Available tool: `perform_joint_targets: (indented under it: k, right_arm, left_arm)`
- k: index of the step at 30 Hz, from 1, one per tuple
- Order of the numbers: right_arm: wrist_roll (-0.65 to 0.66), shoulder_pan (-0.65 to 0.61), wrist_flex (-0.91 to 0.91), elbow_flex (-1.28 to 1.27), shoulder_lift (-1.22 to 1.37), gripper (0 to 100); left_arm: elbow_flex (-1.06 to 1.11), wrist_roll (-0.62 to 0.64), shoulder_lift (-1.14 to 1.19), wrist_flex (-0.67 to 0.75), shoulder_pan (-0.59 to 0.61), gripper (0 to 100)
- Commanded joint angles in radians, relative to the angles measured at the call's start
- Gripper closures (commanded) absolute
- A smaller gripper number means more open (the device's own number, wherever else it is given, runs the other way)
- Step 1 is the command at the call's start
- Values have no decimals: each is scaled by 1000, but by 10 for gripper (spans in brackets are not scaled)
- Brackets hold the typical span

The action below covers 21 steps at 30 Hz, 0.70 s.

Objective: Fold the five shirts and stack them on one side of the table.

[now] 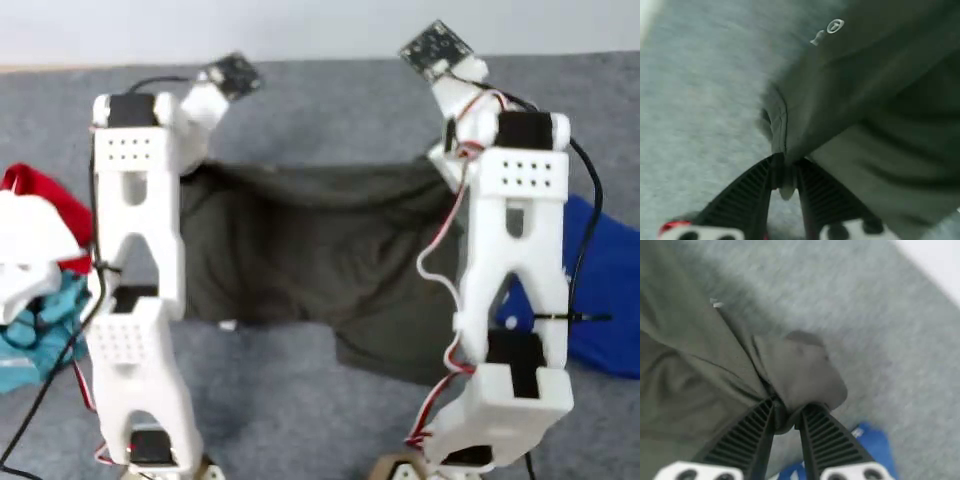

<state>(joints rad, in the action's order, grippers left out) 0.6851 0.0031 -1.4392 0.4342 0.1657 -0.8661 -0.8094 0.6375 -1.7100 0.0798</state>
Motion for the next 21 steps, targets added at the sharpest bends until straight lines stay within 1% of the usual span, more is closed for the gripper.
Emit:
perform_joint_targets:
  k: [1, 6, 10, 14, 17, 21]
  right_arm:
    - [-12, 21, -156, 71, -16, 989]
    - [-12, 21, -363, 83, -18, 989]
    - [-41, 44, -360, 60, -88, 989]
    - [-41, 38, -360, -75, -211, 989]
    - [-41, 38, -358, -221, -302, 989]
    - [-48, 36, -357, -396, -387, 989]
  left_arm:
    - [-2, -12, -17, -46, -2, 994]
    - [107, -21, -51, -48, 5, 994]
    - [340, -101, -190, -48, -5, 994]
    - [553, -163, -338, -44, -2, 994]
    - [647, -178, -408, -44, 11, 994]
    - [702, -192, -434, -43, 37, 994]
